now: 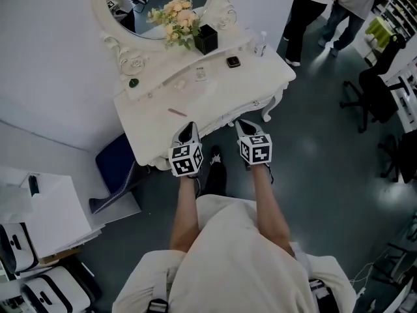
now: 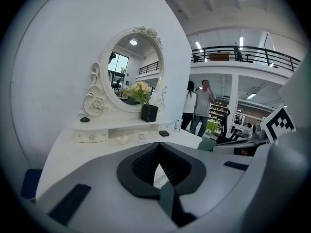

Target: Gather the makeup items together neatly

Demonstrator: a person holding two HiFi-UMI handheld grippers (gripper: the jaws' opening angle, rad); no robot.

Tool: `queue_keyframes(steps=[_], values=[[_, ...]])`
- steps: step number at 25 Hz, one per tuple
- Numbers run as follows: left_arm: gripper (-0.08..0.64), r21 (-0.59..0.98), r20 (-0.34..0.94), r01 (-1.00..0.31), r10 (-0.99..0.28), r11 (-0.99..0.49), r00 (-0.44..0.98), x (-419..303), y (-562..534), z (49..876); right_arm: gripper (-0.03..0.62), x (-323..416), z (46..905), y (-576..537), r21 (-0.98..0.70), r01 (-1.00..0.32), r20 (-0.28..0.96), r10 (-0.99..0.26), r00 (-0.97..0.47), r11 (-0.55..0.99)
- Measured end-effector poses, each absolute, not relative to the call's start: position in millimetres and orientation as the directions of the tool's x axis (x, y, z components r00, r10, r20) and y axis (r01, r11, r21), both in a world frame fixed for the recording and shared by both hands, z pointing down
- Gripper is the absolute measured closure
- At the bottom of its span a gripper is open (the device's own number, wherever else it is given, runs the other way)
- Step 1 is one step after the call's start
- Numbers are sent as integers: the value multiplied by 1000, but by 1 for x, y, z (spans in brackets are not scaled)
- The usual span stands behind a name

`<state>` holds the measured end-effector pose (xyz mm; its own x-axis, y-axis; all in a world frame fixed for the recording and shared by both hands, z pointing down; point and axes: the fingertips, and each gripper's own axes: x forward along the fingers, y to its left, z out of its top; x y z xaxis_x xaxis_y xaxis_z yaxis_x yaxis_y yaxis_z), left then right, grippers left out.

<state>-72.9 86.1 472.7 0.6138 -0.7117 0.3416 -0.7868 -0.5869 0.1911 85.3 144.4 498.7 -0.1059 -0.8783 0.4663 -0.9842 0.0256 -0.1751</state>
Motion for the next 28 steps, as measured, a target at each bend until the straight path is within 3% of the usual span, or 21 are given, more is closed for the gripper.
queue_keyframes(steps=[28], values=[[545,163,413,-735,-631,-658,657,62,-163,488,548,204,518,-113,-270,-963,508,-852,-129,-16]])
